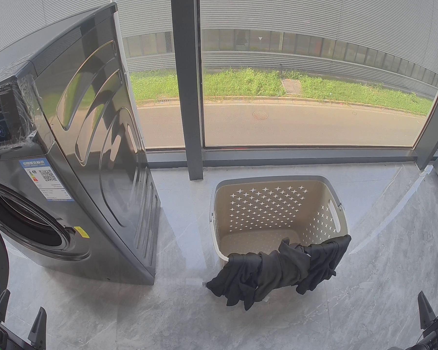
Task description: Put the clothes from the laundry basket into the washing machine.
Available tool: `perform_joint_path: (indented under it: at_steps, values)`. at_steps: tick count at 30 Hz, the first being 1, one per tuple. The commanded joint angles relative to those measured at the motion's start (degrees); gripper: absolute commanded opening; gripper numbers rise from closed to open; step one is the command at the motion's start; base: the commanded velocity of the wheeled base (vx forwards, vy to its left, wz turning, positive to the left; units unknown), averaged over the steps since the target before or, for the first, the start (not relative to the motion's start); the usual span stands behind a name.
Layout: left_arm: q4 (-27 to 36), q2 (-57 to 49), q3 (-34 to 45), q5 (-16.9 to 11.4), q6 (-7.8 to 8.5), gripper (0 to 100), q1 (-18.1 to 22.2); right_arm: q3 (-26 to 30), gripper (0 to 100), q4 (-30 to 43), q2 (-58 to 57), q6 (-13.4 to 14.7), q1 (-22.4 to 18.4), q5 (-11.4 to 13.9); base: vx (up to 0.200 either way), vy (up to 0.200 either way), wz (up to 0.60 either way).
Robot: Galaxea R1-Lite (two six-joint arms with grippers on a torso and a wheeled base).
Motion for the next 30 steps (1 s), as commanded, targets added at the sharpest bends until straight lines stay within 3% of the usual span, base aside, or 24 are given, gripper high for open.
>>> perform_joint_path:
  at_steps: [1, 30]
  values:
    - [0.0, -1.0, 0.9, 0.1, -0.02, 100, 0.0, 1.0, 100, 0.0, -0.9, 0.0, 0.0, 0.0, 0.0, 0.0, 0.0]
    - [-0.1, -1.0, 0.9, 0.2, -0.02, 100, 0.0, 1.0, 100, 0.0, -0.9, 0.0, 0.0, 0.0, 0.0, -0.007, 0.0]
